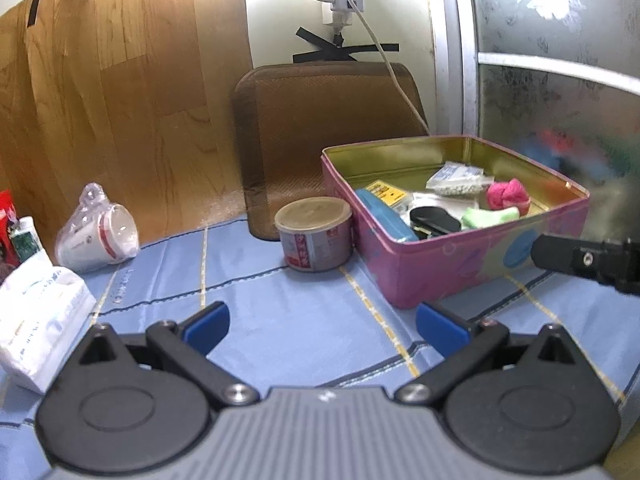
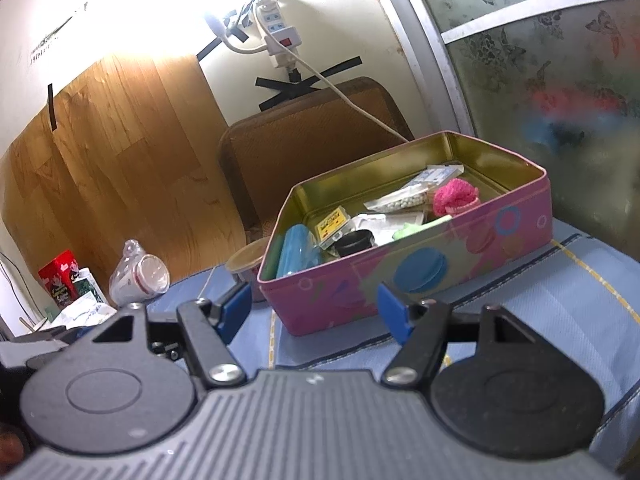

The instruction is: Organize soft objects

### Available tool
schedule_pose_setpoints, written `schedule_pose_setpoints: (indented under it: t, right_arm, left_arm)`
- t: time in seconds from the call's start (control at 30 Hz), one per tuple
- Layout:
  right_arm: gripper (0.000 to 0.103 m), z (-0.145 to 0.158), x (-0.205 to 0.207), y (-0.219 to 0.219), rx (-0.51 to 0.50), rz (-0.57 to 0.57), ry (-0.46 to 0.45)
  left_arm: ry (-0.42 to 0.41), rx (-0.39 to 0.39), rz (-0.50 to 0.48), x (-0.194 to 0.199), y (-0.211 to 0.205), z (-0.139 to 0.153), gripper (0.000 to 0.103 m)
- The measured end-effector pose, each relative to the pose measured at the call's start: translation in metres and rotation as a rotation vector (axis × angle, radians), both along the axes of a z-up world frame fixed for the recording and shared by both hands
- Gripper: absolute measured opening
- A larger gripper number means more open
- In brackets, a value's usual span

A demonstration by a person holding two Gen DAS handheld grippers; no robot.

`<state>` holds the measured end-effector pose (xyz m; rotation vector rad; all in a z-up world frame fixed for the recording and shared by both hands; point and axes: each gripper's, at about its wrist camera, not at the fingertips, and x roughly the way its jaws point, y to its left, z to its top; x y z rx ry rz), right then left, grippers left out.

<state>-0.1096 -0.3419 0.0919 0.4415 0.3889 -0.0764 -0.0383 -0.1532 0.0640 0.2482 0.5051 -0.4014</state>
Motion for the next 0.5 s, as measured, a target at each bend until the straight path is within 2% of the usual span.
schedule_pose_setpoints:
  t: [0.13, 0.5]
  right_arm:
    - [0.072, -0.0019, -0.0001, 0.0004, 0.007, 0.000, 0.004]
    - [0.072, -0.0044, -0.0014, 0.0000, 0.017, -0.010, 0.011]
  left_arm:
    - [-0.009, 0.047, -0.002, -0.0036, -0.0063, -0.0033, 0.103]
    - [0.049, 0.042, -0.017, -0.0012, -0.0078, -0.0098, 0.103]
